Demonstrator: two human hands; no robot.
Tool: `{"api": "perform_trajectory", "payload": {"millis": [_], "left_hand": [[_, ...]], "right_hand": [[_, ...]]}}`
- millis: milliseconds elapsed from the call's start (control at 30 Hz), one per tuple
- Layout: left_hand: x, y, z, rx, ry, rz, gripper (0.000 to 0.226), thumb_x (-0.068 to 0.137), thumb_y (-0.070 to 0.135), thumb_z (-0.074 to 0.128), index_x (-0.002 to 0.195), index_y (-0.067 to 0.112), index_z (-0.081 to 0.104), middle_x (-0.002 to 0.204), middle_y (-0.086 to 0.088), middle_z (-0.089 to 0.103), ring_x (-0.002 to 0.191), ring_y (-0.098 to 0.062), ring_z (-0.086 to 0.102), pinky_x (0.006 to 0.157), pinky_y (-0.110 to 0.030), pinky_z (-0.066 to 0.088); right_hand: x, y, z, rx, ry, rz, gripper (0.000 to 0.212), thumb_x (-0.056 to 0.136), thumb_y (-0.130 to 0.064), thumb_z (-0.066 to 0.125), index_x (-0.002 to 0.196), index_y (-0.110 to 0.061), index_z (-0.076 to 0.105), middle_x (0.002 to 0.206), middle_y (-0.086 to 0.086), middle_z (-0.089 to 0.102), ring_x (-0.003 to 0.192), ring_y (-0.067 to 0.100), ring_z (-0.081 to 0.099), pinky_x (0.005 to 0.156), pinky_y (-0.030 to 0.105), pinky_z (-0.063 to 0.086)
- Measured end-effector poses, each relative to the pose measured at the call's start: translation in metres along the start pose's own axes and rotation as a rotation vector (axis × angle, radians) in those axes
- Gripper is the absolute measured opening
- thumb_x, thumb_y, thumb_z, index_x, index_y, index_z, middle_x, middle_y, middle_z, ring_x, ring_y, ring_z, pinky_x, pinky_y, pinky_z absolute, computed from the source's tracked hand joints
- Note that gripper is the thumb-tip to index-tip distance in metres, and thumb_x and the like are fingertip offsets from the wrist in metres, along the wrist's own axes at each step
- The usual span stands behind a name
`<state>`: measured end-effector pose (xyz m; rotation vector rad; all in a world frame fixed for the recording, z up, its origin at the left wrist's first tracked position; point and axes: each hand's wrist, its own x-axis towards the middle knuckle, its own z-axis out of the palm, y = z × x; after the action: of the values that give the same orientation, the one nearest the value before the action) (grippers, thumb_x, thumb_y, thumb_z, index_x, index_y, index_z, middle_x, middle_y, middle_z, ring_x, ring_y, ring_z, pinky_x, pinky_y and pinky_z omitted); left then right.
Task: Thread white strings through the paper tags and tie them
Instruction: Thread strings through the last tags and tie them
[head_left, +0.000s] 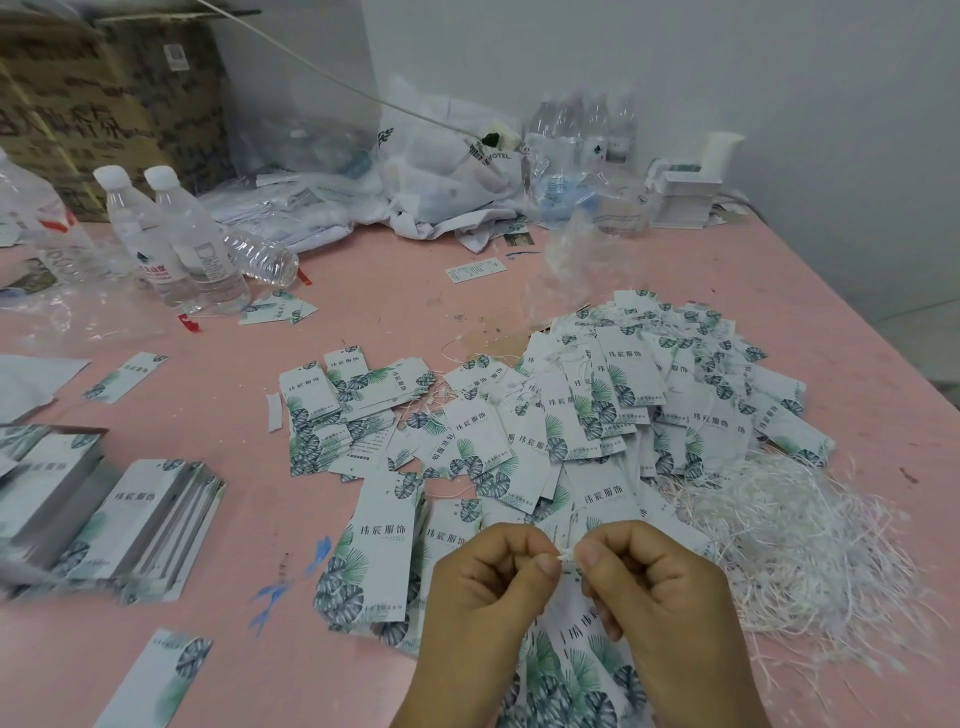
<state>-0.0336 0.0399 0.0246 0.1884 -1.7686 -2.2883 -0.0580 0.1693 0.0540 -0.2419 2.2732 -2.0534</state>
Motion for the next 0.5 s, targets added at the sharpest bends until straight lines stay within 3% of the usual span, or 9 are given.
{"api": "perform_trajectory", "payload": {"millis": [167, 267, 500], "left_hand": [[-0.0008, -0.0016, -0.0009, 0.010, -0.004, -0.008, 0.017, 0.066, 0.034, 0.073, 0.067, 0.018, 0.070, 0.051, 0.003, 0.045, 0.050, -0.009, 0.036, 0.049, -0.018, 0.031], [-0.0006, -0.0041, -0.0012, 0.033, -0.004, 0.000, 0.016, 0.066, 0.036, 0.073, 0.066, 0.020, 0.070, 0.050, 0.005, 0.047, 0.049, -0.009, 0.038, 0.048, -0.018, 0.032], [-0.0026, -0.0091, -0.0032, 0.104, -0.019, 0.056, 0.015, 0.070, 0.037, 0.075, 0.072, 0.022, 0.073, 0.056, 0.005, 0.057, 0.055, -0.008, 0.048, 0.055, -0.020, 0.039]], "right_hand": [[-0.0006, -0.0011, -0.0010, -0.050, -0.009, -0.014, 0.007, 0.071, -0.035, 0.070, 0.068, -0.029, 0.071, 0.050, 0.003, 0.057, 0.042, 0.006, 0.043, 0.043, 0.019, 0.040], [-0.0010, 0.0008, -0.0030, -0.106, -0.027, -0.040, 0.021, 0.078, -0.013, 0.074, 0.067, -0.030, 0.071, 0.048, -0.003, 0.056, 0.043, 0.001, 0.042, 0.043, 0.014, 0.039], [0.0017, -0.0009, -0.0089, -0.114, -0.086, 0.002, 0.018, 0.080, -0.015, 0.072, 0.069, -0.029, 0.073, 0.048, -0.003, 0.054, 0.045, 0.005, 0.043, 0.046, 0.018, 0.040]]}}
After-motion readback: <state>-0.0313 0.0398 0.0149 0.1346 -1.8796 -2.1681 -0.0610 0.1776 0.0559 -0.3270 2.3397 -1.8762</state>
